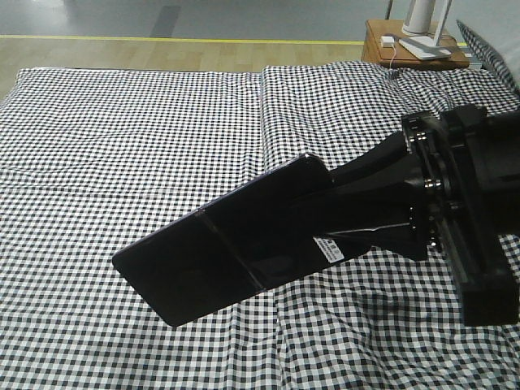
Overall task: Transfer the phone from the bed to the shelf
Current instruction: 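Hold the phone in the right gripper while the base turns away from the bed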
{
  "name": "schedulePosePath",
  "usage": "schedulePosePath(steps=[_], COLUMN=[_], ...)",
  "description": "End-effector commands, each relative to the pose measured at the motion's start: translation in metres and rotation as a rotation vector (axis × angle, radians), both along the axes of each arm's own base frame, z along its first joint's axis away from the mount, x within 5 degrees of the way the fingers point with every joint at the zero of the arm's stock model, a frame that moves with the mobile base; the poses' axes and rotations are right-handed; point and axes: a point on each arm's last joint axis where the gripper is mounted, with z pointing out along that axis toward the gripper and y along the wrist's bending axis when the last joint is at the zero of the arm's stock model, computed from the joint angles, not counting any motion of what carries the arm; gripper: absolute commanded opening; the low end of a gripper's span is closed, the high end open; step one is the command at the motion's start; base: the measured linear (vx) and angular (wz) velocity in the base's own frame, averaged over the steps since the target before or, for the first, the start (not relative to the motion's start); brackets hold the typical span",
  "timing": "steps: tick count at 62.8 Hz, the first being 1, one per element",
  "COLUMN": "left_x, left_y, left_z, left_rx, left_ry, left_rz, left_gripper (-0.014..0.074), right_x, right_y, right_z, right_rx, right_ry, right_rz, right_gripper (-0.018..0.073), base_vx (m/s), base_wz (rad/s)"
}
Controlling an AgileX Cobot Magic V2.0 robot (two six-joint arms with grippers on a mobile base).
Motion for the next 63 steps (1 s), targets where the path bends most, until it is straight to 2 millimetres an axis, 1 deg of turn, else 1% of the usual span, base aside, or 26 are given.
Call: schedulePosePath(steps=[1,32,63], left_x=[-0.0020,-0.0020,-0.0020], left_y=[0.0003,0.0003,0.0003], left_z=[0.0153,0.0153,0.0153], left_rx=[-0.022,-0.022,-0.022], left_ry=[-0.104,-0.104,-0.104], left_rz=[0.003,0.003,0.003], left_gripper=[0.0001,0.0001,0.0001], right_x=[-0.0121,-0.0121,-0.0121], right_y=[0.0009,0.0009,0.0009], right_z=[0.0180,0.0180,0.0180], right_rx=[0.096,0.096,0.096], right_ry=[-0.006,-0.006,-0.006], right_rz=[0.056,0.056,0.056], right_gripper=[-0.0003,-0.0003,-0.0003], base_vx=[0.00,-0.03,-0.09], base_wz=[0.02,0.12,0.38])
